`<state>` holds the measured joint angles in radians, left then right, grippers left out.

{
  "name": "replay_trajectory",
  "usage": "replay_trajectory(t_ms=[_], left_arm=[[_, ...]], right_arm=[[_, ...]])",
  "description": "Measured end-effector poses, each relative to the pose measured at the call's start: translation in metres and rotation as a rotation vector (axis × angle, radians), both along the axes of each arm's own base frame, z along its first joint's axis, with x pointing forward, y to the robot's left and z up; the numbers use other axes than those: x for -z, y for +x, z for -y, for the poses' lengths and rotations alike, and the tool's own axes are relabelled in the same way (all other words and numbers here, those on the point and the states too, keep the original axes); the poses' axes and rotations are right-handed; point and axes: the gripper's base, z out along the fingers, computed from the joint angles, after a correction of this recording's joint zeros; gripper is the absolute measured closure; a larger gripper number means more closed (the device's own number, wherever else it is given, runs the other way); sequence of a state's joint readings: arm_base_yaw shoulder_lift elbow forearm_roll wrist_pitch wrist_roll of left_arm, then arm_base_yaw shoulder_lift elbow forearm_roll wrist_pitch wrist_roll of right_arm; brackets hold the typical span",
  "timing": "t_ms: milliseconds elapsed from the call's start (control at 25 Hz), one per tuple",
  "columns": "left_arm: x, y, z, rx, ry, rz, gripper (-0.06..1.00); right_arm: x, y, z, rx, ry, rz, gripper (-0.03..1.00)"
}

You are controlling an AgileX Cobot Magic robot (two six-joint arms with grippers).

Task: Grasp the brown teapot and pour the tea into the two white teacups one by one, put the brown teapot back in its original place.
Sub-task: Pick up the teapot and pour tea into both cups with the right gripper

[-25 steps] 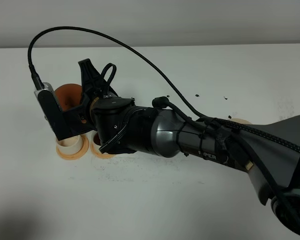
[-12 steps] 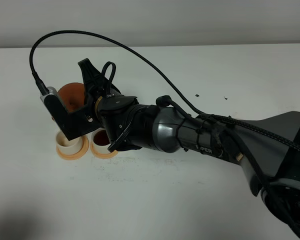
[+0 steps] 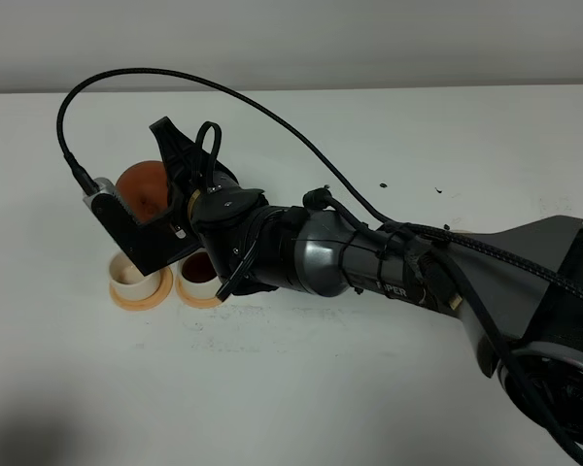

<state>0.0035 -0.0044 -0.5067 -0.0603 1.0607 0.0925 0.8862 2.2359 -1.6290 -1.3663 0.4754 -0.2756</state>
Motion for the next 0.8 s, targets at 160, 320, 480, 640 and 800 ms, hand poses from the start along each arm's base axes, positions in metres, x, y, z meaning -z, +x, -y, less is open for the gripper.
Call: replay_trajectory(t_ms=[160,320,480,640,800], left_arm=[[0.0,0.0,0.0,0.0,0.0,0.0,0.36],[0.0,0.0,0.0,-0.001,-0.001,0.0,0.36],[0.0,0.0,0.0,-0.001,-0.001,0.0,0.36],[0.0,0.0,0.0,-0.001,-0.001,0.0,0.36],[0.0,0.0,0.0,0.0,0.0,0.0,0.36]], right_arm=[[-0.001,0.001,0.0,-0.005,-0.015,0.017,0.85],[-0.001,0.001,0.0,-0.019,-0.034,0.034,0.85],[0.008,-0.002,0.003,-0.047,-0.071,0.031,0.85],[0.011,-0.004,0.004,-0.059,-0.084,0.029,0.85],[0.01,-0.005,0.002,-0.078,-0.098,0.046,0.85]])
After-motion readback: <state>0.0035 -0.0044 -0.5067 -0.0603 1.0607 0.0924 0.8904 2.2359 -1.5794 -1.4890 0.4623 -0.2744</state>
